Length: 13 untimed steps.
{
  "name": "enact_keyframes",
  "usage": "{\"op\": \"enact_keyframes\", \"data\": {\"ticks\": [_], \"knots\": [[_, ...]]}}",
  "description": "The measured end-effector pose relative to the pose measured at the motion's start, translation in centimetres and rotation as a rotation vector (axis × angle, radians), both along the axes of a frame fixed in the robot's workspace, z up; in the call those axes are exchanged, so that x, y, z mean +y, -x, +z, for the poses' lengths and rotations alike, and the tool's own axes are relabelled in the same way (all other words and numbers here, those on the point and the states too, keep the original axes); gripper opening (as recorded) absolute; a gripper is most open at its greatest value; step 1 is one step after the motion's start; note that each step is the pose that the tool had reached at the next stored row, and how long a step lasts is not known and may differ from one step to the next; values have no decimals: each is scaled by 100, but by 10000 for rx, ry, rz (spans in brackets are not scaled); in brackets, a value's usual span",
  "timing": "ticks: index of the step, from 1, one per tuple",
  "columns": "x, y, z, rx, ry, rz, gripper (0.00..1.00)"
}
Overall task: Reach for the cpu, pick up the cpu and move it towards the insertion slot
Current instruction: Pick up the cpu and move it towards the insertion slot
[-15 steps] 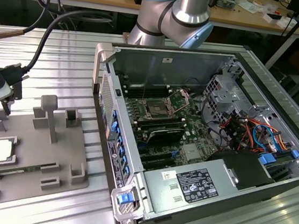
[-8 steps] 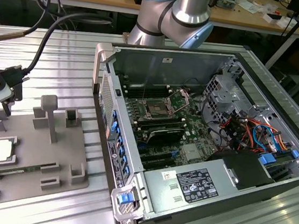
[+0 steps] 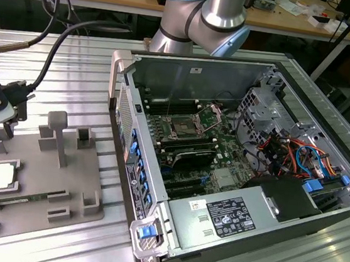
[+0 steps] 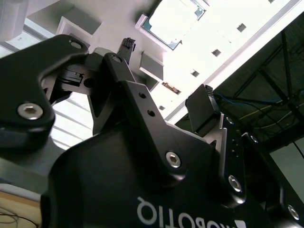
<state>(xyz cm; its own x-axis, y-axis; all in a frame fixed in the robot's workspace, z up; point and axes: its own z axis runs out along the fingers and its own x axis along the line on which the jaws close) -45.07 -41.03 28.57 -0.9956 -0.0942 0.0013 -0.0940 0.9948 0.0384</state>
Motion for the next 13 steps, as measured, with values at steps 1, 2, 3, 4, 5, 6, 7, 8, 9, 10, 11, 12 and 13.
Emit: {"op": "enact_keyframes", "data": {"ticks": [1,2,3,4,5,6,7,8,9,10,11,12,13], "knots": [[-5,-1,-25,2,0,0,72],[-12,-1,-37,2,0,2,72],[-19,0,-50,3,-1,0,72],[-24,0,-61,3,-2,0,72],[-29,0,-74,1,-3,-1,72],[-36,0,-83,1,-3,0,72],[-45,0,-95,1,-4,-1,72],[-48,0,-103,0,-6,0,72],[-48,0,-110,1,-5,-1,72],[-48,0,-118,1,-5,-2,72],[-50,0,-131,0,-6,-1,72],[-50,0,-141,1,-7,0,72],[-51,0,-149,2,-7,0,72]]}}
